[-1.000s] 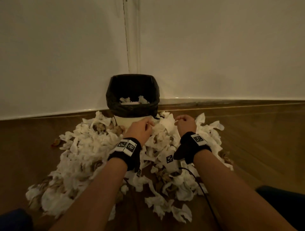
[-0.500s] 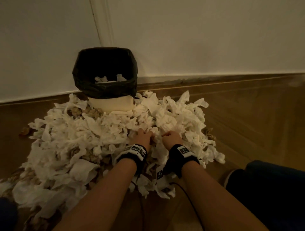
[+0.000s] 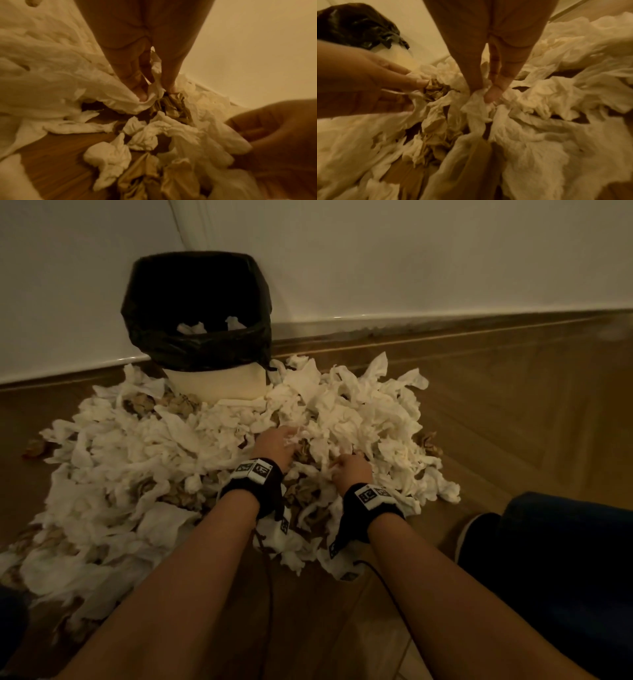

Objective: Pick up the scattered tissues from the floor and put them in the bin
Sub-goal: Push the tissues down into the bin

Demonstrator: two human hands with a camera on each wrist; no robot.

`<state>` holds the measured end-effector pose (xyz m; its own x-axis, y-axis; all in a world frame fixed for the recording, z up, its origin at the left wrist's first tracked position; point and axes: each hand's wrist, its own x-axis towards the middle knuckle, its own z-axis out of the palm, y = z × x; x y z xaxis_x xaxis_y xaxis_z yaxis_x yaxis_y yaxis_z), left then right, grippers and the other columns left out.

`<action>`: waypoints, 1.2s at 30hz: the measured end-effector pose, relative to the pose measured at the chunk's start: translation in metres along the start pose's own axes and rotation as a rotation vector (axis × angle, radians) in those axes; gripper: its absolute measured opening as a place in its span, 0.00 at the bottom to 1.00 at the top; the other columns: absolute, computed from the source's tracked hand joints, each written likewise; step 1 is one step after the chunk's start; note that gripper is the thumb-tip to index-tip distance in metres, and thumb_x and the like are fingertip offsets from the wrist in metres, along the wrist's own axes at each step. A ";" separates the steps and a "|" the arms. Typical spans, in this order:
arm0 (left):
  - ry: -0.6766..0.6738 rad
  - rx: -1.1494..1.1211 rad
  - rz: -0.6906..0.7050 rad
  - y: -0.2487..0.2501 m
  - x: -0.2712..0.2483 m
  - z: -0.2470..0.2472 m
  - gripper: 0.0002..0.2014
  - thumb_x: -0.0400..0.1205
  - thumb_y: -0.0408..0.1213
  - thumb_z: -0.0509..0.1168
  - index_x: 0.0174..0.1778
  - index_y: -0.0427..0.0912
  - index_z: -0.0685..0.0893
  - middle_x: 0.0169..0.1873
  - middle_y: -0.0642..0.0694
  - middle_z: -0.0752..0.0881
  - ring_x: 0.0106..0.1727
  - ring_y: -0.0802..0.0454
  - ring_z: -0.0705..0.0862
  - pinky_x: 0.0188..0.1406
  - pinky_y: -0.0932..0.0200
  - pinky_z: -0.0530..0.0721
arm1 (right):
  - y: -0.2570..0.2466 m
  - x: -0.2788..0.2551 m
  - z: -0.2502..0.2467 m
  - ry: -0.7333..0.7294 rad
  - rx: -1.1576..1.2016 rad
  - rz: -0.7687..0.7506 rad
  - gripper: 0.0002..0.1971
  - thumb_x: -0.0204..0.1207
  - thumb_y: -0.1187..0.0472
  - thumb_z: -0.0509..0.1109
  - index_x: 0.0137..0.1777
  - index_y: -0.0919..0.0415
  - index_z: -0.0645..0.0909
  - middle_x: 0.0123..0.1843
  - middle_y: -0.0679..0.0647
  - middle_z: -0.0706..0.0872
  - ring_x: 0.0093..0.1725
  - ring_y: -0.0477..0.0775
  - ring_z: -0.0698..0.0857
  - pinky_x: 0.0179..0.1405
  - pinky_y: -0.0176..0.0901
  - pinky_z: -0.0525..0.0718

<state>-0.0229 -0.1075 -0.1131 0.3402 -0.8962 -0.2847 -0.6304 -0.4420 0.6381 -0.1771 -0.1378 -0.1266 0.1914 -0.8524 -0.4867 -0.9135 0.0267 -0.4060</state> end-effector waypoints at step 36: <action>0.209 -0.925 -0.183 -0.009 0.003 -0.043 0.14 0.87 0.33 0.51 0.65 0.36 0.75 0.60 0.34 0.81 0.62 0.36 0.80 0.64 0.41 0.79 | 0.005 -0.012 -0.027 -0.253 1.684 0.190 0.21 0.86 0.65 0.52 0.78 0.62 0.64 0.31 0.56 0.88 0.25 0.50 0.84 0.21 0.36 0.82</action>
<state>0.0137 -0.1044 -0.0886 0.5525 -0.7518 -0.3599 0.2136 -0.2897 0.9330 -0.1937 -0.1414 -0.1017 0.3319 -0.6794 -0.6544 0.3971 0.7299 -0.5564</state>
